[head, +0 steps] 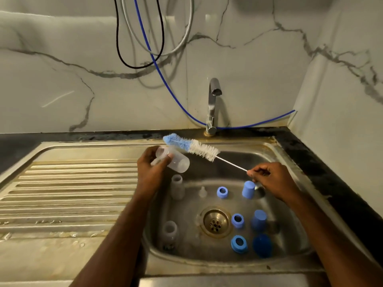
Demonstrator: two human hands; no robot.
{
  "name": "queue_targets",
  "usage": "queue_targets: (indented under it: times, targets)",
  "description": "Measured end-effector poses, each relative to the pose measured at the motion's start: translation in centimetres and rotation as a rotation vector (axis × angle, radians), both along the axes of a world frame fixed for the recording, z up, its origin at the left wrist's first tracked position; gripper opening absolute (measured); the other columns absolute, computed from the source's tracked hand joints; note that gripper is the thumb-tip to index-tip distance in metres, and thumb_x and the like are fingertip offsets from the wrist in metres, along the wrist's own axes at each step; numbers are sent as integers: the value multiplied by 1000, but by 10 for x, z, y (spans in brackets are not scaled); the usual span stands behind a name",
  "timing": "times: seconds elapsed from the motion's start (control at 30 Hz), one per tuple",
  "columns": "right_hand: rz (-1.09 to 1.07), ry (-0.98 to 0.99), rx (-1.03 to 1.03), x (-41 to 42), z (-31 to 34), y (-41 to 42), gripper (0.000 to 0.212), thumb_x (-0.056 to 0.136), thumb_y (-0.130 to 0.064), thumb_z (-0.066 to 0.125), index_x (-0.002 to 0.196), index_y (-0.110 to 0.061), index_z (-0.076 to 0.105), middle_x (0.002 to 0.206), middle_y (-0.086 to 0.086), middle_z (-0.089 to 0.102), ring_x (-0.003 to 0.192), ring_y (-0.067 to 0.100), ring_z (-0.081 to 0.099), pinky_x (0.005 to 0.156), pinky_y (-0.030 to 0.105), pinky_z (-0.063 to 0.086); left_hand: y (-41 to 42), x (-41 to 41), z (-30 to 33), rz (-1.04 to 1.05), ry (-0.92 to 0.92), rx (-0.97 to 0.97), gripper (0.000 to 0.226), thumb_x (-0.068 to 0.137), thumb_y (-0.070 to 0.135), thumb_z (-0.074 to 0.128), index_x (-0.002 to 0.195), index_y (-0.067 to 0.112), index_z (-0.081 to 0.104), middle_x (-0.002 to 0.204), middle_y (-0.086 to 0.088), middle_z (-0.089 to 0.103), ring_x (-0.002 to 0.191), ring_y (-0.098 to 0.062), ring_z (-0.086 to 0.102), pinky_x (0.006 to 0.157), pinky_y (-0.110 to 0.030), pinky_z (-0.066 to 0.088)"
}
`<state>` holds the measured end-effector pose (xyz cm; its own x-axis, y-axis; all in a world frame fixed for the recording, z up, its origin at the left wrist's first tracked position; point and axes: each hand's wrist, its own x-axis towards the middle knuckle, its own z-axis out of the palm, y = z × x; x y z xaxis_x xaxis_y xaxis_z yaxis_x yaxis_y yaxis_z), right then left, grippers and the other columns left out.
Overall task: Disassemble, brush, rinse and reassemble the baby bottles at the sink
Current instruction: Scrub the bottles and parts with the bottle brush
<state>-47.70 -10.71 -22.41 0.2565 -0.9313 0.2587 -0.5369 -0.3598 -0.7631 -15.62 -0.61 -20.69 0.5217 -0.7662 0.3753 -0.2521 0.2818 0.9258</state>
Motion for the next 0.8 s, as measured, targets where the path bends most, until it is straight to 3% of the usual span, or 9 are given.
queue_targets:
  times: [0.07, 0.17, 0.27, 0.37, 0.5, 0.63, 0.8]
  targets:
    - [7, 14, -2, 1, 1, 2, 8, 86, -17, 77, 79, -14, 76, 68, -3, 72, 65, 3, 66, 62, 15, 49, 1, 7, 4, 45, -18, -83, 28, 90, 9, 73, 115, 12, 62, 109, 3, 67, 99, -4, 67, 78, -18, 55]
    - [28, -7, -7, 1, 3, 4, 8, 86, -15, 77, 78, -15, 75, 69, 0, 72, 67, 5, 67, 62, 12, 52, 2, 22, 5, 154, -243, -93, 39, 87, 13, 78, 122, 15, 62, 119, 3, 67, 110, -10, 62, 90, -20, 52]
    - [43, -71, -8, 2, 7, 8, 7, 84, -10, 78, 78, -13, 76, 68, 2, 73, 65, 9, 68, 62, 13, 52, -1, 38, 0, 294, -555, 14, 49, 82, 19, 83, 127, 18, 66, 129, -5, 63, 122, -22, 53, 103, -47, 47]
    - [79, -99, -27, 1, 10, 11, 9, 83, -7, 79, 76, -13, 77, 67, 3, 73, 66, 14, 69, 64, 20, 53, 0, 46, -3, 401, -643, 140, 53, 79, 24, 85, 129, 23, 68, 134, -4, 61, 128, -27, 46, 103, -63, 40]
    - [129, -77, -52, 0, 12, 13, 11, 80, -4, 80, 74, -14, 78, 69, 0, 74, 66, 11, 70, 64, 18, 53, 1, 56, -6, 431, -625, 272, 55, 80, 25, 84, 131, 25, 66, 138, -1, 58, 132, -25, 42, 100, -57, 40]
    - [153, 0, -53, -3, 9, 8, 13, 80, -7, 82, 74, -18, 79, 71, -5, 75, 68, 11, 70, 67, 25, 56, -8, 61, -16, 260, -698, 256, 53, 77, 23, 86, 127, 23, 65, 132, -1, 62, 128, -25, 49, 101, -53, 42]
    - [214, 70, -38, 1, 10, 7, 10, 83, -10, 79, 77, -18, 78, 71, -10, 73, 69, 5, 68, 64, 12, 50, -16, 40, -17, 20, -793, 257, 48, 83, 37, 79, 126, 27, 61, 132, 0, 58, 125, -20, 51, 109, -49, 39]
